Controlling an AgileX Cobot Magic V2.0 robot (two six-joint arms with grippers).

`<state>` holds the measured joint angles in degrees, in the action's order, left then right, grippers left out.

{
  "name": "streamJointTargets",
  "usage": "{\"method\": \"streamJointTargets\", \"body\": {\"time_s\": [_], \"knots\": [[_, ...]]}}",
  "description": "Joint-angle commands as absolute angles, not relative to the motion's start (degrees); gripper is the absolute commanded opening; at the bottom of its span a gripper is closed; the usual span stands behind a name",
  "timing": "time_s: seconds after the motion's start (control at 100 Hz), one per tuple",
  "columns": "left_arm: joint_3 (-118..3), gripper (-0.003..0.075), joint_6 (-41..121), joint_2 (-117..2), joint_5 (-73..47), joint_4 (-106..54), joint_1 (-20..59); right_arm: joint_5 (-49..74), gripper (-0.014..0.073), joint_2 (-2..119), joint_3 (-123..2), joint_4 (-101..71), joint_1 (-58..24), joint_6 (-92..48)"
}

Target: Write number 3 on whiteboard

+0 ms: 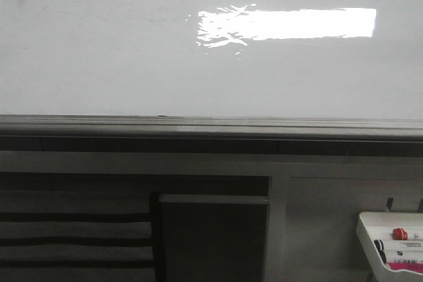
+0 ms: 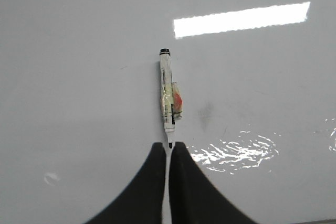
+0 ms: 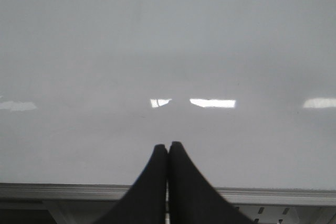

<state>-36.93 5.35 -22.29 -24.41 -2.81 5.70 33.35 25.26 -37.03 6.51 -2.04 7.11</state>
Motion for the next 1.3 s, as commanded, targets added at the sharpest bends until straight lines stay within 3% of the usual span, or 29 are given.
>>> {"method": "streamJointTargets", "body": {"time_s": [0.0,0.9,0.99,1.13,1.21,1.29], "knots": [[-39.0,-0.0019,5.3,-25.1,-20.4,-2.7,5.7,28.9,-0.0079,27.5,-39.1,7.5,-2.2,6.4],[-38.5,-0.0012,5.2,-29.6,-16.7,-2.9,5.7,28.6,-0.006,28.8,-39.0,7.5,-2.2,6.4],[-38.5,0.0107,4.4,-29.6,-16.8,-2.9,5.7,28.1,0.0085,28.8,-39.0,7.8,-2.2,6.4],[-38.5,0.0459,4.4,-29.6,-17.5,-2.9,5.7,26.3,0.0423,28.8,-39.0,9.7,-2.2,6.4],[-38.5,0.054,4.4,-29.6,-17.7,-2.9,5.7,26.1,0.0502,28.8,-39.0,9.7,-2.2,6.4],[-38.5,0.0531,4.4,-29.6,-17.9,-2.9,5.7,26.1,0.0514,28.8,-39.0,9.7,-2.2,6.4]]}}
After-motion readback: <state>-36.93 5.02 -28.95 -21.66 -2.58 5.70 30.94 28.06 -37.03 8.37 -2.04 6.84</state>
